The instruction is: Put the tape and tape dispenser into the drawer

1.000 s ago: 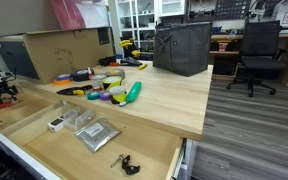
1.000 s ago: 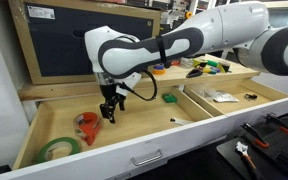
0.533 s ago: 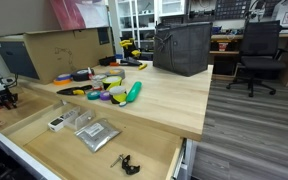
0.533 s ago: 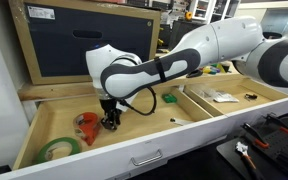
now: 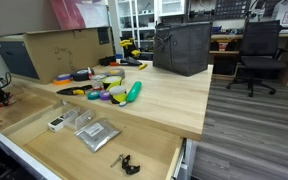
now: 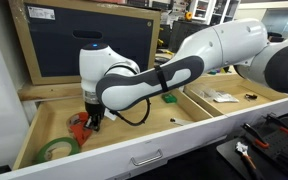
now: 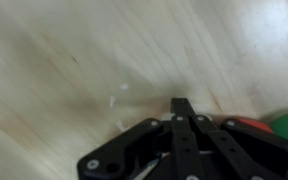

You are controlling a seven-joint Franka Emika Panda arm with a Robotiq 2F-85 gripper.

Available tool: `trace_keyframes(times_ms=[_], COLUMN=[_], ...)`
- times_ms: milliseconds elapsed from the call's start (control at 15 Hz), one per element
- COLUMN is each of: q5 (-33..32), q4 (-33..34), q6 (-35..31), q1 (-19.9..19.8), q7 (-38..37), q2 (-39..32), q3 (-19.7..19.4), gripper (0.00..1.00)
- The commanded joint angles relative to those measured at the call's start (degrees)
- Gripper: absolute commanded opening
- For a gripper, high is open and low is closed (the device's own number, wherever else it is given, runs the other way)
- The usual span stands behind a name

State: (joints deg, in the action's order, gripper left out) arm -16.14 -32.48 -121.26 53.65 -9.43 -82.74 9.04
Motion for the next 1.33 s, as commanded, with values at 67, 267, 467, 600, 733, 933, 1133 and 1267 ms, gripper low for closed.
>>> trace_keyframes(times_ms=[67, 267, 467, 600, 733, 933, 1133, 1267], q5=[-4.8, -8.4, -9.8, -8.7, -7.0, -3.4, -2.7, -3.1], q4=[3.2, 3.4, 2.7, 1.6, 0.2, -2.0, -2.6, -2.8], q6=[-9.0, -14.0, -16.8, -17.6, -16.6, -10.9, -1.0, 5.5], q1=[2.9, 4.2, 4.6, 4.0, 2.8, 0.7, -0.4, -0.8], q7=[-3.6, -6.2, -7.1, -5.4, -3.3, 0.2, -1.6, -1.9], q2=[-1.6, -2.0, -1.9, -1.2, 0.4, 3.5, 6.2, 7.8], q3=[-4.5, -8.0, -9.6, -8.5, -6.1, -1.1, -0.6, -0.7], gripper=[0.00, 0.00, 0.00, 0.00, 0.00, 0.00, 0.00, 0.00])
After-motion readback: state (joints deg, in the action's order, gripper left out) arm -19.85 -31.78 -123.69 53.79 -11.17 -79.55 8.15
